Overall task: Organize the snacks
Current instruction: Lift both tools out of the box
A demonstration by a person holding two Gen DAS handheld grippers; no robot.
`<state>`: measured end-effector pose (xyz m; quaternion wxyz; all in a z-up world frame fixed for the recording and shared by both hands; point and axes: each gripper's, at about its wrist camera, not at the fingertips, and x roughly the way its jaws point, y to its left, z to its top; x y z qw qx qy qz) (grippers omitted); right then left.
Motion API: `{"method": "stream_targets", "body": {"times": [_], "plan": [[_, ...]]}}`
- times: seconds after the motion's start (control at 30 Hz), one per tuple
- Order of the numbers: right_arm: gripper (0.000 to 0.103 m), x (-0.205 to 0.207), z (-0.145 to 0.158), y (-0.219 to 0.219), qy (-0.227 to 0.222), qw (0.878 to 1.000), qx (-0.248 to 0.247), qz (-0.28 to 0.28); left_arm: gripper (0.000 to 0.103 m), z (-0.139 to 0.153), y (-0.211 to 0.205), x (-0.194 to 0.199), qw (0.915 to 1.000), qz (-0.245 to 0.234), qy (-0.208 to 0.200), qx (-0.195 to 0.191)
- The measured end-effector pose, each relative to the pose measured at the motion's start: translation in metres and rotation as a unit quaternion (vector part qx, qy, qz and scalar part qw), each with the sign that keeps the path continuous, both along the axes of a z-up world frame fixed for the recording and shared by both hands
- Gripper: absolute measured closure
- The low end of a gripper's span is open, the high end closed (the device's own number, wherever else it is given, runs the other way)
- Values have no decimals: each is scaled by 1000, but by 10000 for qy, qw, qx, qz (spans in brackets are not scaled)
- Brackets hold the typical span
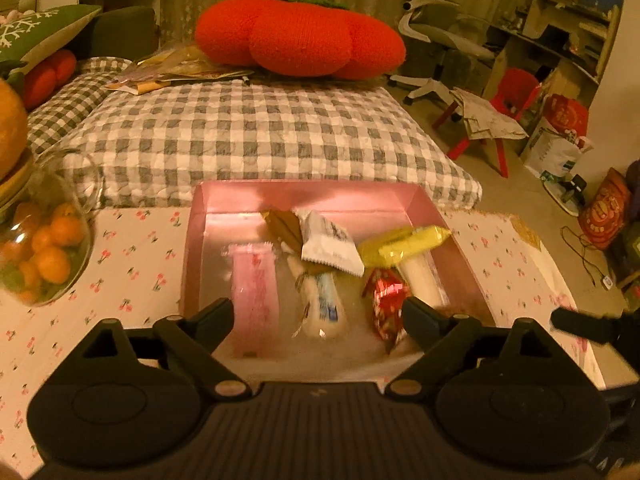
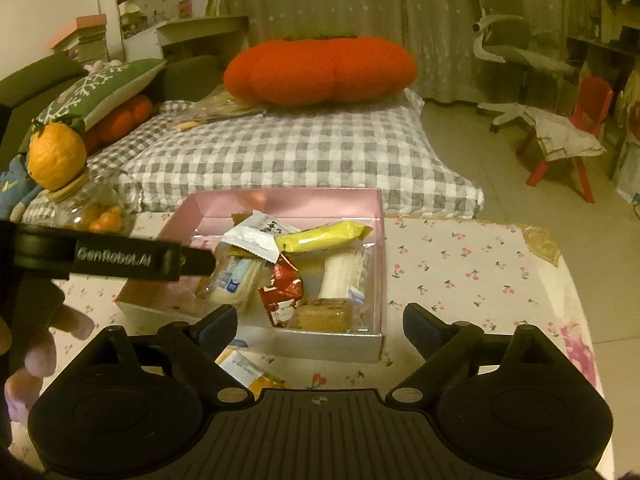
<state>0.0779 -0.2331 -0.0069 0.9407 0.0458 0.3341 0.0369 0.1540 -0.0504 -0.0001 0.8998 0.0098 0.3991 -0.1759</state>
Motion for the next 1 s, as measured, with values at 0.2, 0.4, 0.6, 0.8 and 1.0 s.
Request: {"method": "stream_targets", "body": {"times": [0.2,0.4,0.6,0.8,1.0], "plan": [[7,-17,9,2,-26,10000,-67,0,8,2,12,-24,10000,-71,-60,34],[6,-31,7,2,101,9999,3,-19,6,-2,23,-45,9998,-183,-47,67],[6,-45,2,8,179,9996,-187,80,4,-8,40,-64,9999,-116,49,-7],[6,-56,-4,16,165,9992,-295,195,2,-15,59,-78,10000,-13,-76,51],[6,-62,-9,22,71,9993,-251,268,1,-23,78,-83,9999,110,-103,47]]}}
